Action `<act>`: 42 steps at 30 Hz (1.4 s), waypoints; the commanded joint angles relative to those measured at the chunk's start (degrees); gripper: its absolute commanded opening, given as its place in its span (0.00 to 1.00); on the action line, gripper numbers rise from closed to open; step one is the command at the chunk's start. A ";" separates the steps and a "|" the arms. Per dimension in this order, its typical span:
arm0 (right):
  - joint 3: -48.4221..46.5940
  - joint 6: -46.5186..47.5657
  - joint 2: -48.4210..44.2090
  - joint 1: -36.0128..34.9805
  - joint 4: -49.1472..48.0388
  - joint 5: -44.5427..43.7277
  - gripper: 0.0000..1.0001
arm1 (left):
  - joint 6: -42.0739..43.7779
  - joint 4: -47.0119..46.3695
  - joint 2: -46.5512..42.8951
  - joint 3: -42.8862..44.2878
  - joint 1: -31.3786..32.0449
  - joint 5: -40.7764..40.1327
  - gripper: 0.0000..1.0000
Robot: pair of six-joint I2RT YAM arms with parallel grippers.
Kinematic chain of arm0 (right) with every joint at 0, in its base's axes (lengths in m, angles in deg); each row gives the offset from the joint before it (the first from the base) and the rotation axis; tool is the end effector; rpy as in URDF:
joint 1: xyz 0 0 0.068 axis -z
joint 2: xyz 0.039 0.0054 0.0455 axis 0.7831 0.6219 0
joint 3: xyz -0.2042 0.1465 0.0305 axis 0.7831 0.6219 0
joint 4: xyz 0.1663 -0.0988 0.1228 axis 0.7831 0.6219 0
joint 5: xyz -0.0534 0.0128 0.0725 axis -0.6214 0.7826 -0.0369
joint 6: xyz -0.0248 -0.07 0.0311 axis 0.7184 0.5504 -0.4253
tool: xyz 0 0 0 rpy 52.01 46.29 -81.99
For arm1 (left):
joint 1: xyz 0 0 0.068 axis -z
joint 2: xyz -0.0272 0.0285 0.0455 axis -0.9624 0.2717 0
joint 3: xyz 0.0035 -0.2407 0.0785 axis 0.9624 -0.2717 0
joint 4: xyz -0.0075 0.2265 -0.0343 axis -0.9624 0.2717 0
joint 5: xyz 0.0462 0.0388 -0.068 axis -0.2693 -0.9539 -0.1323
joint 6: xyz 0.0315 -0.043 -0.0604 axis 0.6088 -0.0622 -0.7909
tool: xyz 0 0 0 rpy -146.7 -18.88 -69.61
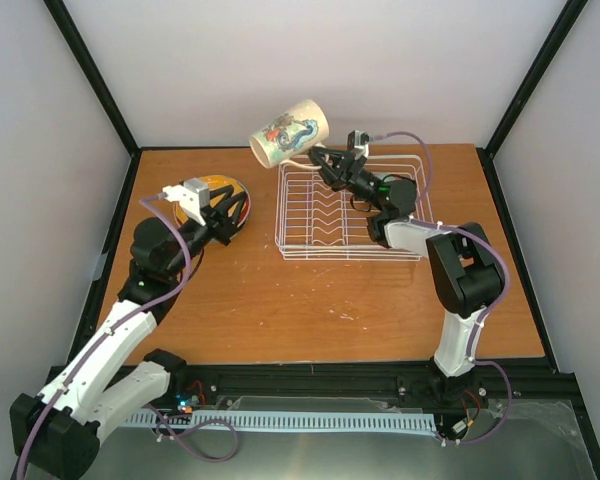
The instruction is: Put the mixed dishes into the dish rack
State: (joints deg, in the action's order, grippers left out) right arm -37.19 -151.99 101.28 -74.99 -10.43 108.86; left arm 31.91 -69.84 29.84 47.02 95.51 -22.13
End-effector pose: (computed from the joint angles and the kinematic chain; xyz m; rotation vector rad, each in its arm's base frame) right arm 0.3329 0.1971 0.3128 -0.0827 1.4107 2.1624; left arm 0.1950 -0.0952 0.3387 0.3306 1.4932 -0.6667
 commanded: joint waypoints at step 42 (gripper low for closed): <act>-4.61 15.42 -7.72 -0.63 -11.86 -4.02 0.03 | -9.63 -5.62 3.12 8.53 0.69 11.09 0.40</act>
State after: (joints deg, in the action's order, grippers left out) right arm -41.32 -134.50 98.48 -77.90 -10.82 109.23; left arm 13.23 -88.81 39.15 51.76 95.88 -3.47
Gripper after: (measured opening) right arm 0.150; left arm 0.397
